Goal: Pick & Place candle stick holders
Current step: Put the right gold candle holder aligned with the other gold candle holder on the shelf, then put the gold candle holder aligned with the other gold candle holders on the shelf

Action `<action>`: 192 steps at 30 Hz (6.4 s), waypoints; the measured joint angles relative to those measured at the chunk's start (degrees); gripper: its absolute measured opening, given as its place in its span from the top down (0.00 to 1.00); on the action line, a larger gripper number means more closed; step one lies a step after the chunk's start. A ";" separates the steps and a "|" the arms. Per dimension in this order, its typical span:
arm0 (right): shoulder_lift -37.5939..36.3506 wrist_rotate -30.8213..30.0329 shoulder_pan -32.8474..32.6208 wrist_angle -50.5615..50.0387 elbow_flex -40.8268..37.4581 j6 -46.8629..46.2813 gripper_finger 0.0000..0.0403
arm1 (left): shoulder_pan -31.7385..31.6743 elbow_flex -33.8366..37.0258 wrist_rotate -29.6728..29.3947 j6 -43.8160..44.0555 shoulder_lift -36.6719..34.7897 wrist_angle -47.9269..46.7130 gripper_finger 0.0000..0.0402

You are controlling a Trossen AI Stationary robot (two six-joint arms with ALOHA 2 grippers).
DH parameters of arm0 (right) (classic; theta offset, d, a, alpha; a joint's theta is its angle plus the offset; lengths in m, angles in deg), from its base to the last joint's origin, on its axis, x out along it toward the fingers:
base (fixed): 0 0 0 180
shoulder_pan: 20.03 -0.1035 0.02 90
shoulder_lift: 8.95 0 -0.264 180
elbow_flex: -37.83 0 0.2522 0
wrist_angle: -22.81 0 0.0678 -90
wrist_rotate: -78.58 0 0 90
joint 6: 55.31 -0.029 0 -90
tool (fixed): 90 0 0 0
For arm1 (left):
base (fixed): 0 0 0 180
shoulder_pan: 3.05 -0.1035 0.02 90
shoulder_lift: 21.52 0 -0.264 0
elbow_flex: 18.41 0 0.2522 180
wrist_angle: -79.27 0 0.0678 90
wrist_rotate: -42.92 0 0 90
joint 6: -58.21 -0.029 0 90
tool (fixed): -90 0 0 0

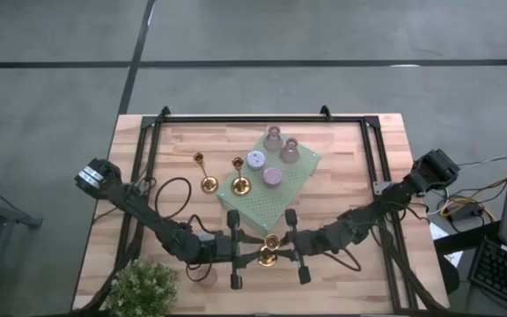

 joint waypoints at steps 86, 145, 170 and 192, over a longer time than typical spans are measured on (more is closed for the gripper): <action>-8.57 -6.05 18.44 -12.95 -5.61 -4.63 0.55 | 10.80 23.15 -20.63 10.71 -21.52 -12.39 0.57; -18.36 -12.04 0.02 -23.08 -5.70 -3.89 0.60 | -14.28 39.04 -47.86 42.37 -21.71 -31.63 0.57; -18.34 -12.04 0.04 -23.24 -6.01 -4.28 0.66 | -18.32 39.08 -43.85 39.48 -22.09 -32.24 0.95; -18.34 -12.04 0.04 -23.49 -6.11 -4.57 0.68 | -11.33 39.01 -38.49 28.08 -29.51 -32.35 0.96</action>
